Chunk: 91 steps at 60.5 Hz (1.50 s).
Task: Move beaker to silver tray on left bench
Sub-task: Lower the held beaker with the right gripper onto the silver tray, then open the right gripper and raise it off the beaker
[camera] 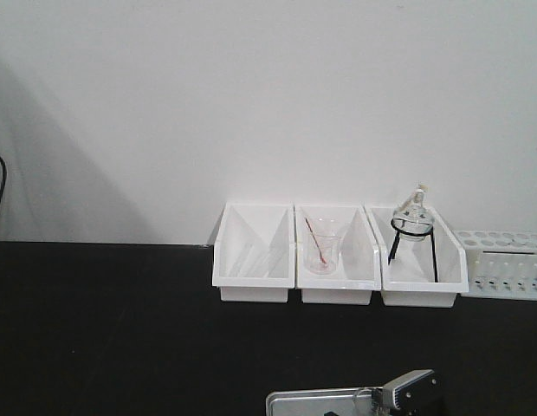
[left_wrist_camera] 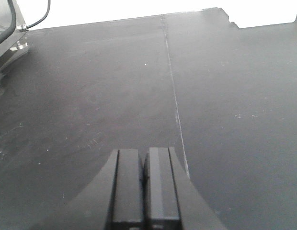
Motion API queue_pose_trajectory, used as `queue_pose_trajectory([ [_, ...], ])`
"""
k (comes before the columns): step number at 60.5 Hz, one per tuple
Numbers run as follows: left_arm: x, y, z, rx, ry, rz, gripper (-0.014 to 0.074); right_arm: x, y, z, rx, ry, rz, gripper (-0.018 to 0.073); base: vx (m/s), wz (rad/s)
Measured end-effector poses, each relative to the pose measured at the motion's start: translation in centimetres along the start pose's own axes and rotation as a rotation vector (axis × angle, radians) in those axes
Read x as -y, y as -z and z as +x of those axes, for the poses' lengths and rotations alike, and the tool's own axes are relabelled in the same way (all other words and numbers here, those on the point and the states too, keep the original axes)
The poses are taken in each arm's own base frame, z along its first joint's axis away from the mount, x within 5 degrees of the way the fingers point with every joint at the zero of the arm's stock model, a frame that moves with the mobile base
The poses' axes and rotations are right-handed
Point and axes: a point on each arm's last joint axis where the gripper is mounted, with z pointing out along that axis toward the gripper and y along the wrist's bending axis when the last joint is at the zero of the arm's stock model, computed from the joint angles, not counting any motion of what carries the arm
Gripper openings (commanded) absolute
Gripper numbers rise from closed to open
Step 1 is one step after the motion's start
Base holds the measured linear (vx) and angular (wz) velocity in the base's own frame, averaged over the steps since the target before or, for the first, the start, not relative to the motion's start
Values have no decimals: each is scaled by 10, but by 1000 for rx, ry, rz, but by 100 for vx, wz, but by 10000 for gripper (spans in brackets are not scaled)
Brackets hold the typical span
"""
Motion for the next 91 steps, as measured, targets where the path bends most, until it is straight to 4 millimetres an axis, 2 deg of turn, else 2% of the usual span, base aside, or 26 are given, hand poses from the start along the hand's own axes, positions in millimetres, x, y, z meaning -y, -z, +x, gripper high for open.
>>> queue_pose_trajectory([
  [6,0,0,0,0,0,0,1,-1,3,-11,29,11,1,719,0,0],
  [15,0,0,0,0,0,0,1,-7,14,-46,127,50,0,683,0,0],
  [20,0,0,0,0,0,0,1,-11,25,-71,183,60,5,629,0,0],
  [26,0,0,0,0,0,0,1,-17,44,-100,213,43,29,503,0,0],
  [29,0,0,0,0,0,0,1,-22,58,-118,222,35,45,405,0,0],
  [33,0,0,0,0,0,0,1,-28,77,-134,195,21,76,209,0,0],
  [38,0,0,0,0,0,0,1,-40,111,-157,173,53,118,-22,0,0],
  [46,0,0,0,0,0,0,1,-59,176,-177,206,38,218,-17,0,0],
  [54,0,0,0,0,0,0,1,-81,239,-162,294,86,279,-14,0,0],
  [60,0,0,0,0,0,0,1,-94,275,-134,368,148,313,-14,0,0],
  [66,0,0,0,0,0,0,1,-100,300,-114,468,138,349,-14,0,0],
  [74,0,0,0,0,0,0,1,-100,317,-98,542,88,413,-13,0,0],
  [91,0,0,0,0,0,0,1,-96,315,-88,524,71,435,-11,0,0],
])
